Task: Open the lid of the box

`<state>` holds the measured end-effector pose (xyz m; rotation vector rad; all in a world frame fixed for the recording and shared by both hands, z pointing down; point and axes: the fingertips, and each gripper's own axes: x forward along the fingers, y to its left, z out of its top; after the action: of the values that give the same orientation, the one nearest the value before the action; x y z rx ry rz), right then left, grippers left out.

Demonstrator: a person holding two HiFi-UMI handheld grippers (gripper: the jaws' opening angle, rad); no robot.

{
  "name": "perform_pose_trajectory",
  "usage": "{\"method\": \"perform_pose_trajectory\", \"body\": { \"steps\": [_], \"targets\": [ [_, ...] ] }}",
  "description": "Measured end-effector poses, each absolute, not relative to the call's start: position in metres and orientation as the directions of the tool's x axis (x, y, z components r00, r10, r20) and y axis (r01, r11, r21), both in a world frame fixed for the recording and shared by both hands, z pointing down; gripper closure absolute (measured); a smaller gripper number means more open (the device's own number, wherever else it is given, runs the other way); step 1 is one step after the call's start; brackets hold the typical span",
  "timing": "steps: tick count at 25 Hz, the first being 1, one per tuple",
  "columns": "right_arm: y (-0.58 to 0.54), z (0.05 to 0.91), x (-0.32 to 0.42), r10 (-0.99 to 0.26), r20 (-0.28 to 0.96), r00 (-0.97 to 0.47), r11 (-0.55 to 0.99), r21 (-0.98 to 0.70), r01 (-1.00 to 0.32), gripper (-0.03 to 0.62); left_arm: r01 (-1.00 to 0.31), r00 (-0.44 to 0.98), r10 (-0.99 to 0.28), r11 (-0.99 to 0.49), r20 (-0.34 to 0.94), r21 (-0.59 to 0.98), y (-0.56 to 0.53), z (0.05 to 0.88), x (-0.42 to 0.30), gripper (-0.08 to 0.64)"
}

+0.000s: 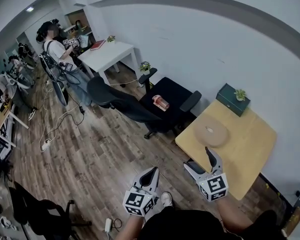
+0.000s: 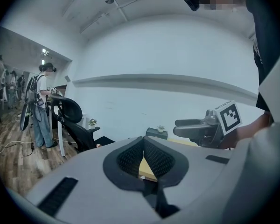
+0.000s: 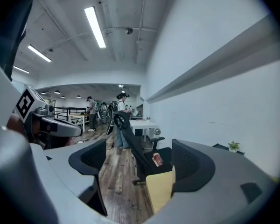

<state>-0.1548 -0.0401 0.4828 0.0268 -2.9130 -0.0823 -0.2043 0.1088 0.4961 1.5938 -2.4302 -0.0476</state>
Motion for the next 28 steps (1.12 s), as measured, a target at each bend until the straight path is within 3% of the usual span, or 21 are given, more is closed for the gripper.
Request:
{"method": "perform_pose_trajectory", "body": {
  "steps": [15,28],
  "targets": [
    [-0.08,0.511,-0.187,-0.191,0.289,-0.938,0.981,0.081,-0.175,0.109,-0.964,-0.199,-0.962,0.227,0.188,0.139,0.066,0.503,-0.266,0.541],
    [-0.145,0.559,-0.205,-0.172,0.477,-0.862,0.982,0.157,-0.109,0.106,-0.981,-0.122,-0.965,0.153,0.231,0.121,0.008,0.52,-0.285,0.541]
  ]
}}
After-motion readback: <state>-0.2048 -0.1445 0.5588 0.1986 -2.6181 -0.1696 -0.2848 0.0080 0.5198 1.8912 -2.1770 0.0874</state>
